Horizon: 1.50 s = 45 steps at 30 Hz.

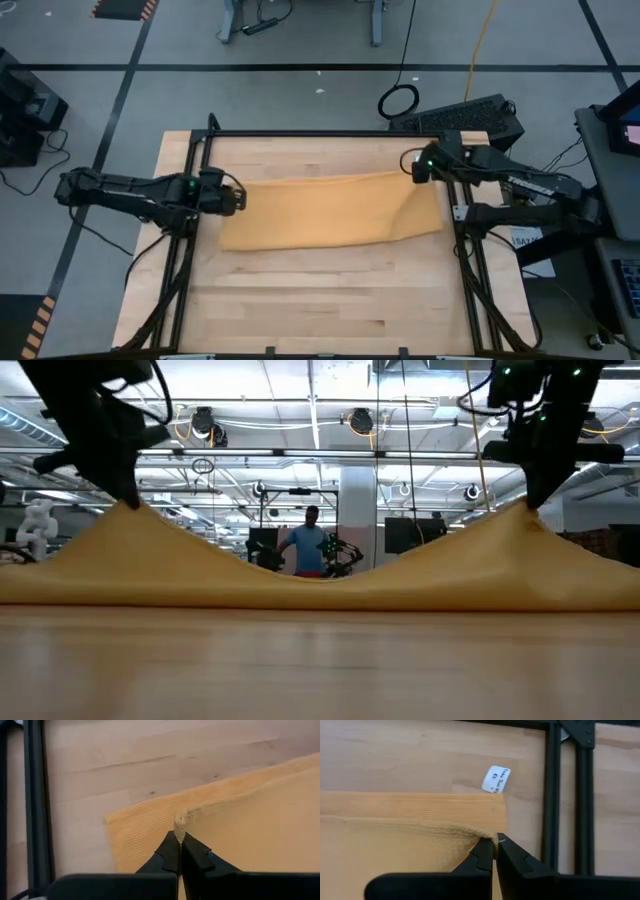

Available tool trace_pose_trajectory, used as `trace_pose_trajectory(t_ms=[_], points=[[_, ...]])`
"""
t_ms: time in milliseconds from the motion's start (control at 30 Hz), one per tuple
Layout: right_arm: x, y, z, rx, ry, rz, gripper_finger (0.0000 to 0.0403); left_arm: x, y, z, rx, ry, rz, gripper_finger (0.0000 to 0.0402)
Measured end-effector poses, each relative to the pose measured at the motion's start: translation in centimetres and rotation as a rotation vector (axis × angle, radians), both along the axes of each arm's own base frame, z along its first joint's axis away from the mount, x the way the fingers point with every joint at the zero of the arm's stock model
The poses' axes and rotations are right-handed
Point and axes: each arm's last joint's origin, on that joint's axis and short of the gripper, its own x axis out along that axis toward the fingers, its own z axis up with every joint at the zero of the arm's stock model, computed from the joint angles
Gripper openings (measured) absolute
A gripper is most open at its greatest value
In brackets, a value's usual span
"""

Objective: Roll towel into tight, uniform cylinder
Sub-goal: Roll the orange towel

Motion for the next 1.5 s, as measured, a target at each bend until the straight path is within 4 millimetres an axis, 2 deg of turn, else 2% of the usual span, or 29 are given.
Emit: trace_pose_trajectory(t_ms=[233,500,700,900,1133,1500], points=[[0.6,-2.0,-1.2,0.043,0.121,0.014,0.0,-0.3,0.7,-2.6,-0.126,0.116,0.043,0.0002],[0.7,-2.1,-1.5,0.071,0.147,0.047,0.0,-0.8,0.5,-2.2,-0.18,0.077,0.025,0.0002],[0.9,-2.3,-2.3,0.01,0.15,0.035,0.0,-1.1,1.1,-1.8,-0.044,0.078,0.062,0.0001],[1.0,-2.4,-3.6,-0.003,0.132,0.024,0.0,-1.2,2.1,-1.9,-0.027,0.129,0.064,0.0001],[0.8,-2.5,-3.9,-0.036,0.154,0.002,0.0,-1.6,2.6,-3.5,-0.061,0.153,0.089,0.0001],[1.5,-3.0,-4.1,-0.078,0.169,0.02,0.0,-1.5,2.9,-4.7,-0.039,0.12,0.112,0.0004]])
